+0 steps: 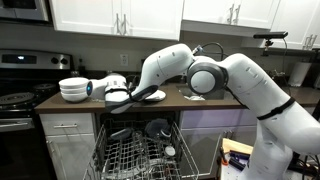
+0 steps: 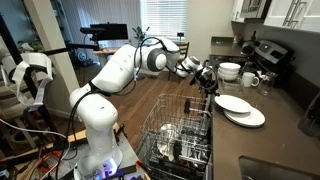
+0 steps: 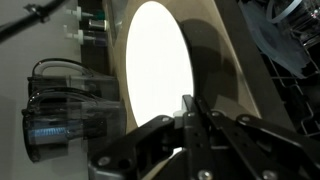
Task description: Put one white plate inside the dishwasher
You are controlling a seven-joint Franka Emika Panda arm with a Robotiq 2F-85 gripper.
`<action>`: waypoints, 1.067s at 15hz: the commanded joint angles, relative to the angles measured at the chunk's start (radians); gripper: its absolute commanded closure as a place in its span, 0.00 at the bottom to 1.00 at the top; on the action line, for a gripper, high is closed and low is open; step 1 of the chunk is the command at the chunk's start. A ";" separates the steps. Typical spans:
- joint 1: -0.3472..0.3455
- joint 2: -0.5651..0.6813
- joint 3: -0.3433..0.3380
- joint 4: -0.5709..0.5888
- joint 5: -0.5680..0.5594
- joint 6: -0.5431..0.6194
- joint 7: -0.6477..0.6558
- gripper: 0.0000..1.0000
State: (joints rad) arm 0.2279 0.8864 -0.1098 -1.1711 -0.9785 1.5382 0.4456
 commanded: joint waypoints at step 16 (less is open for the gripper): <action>0.039 0.002 0.019 -0.035 -0.090 0.038 0.061 0.96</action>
State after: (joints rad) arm 0.2758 0.8867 -0.1068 -1.2102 -1.0587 1.5838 0.5056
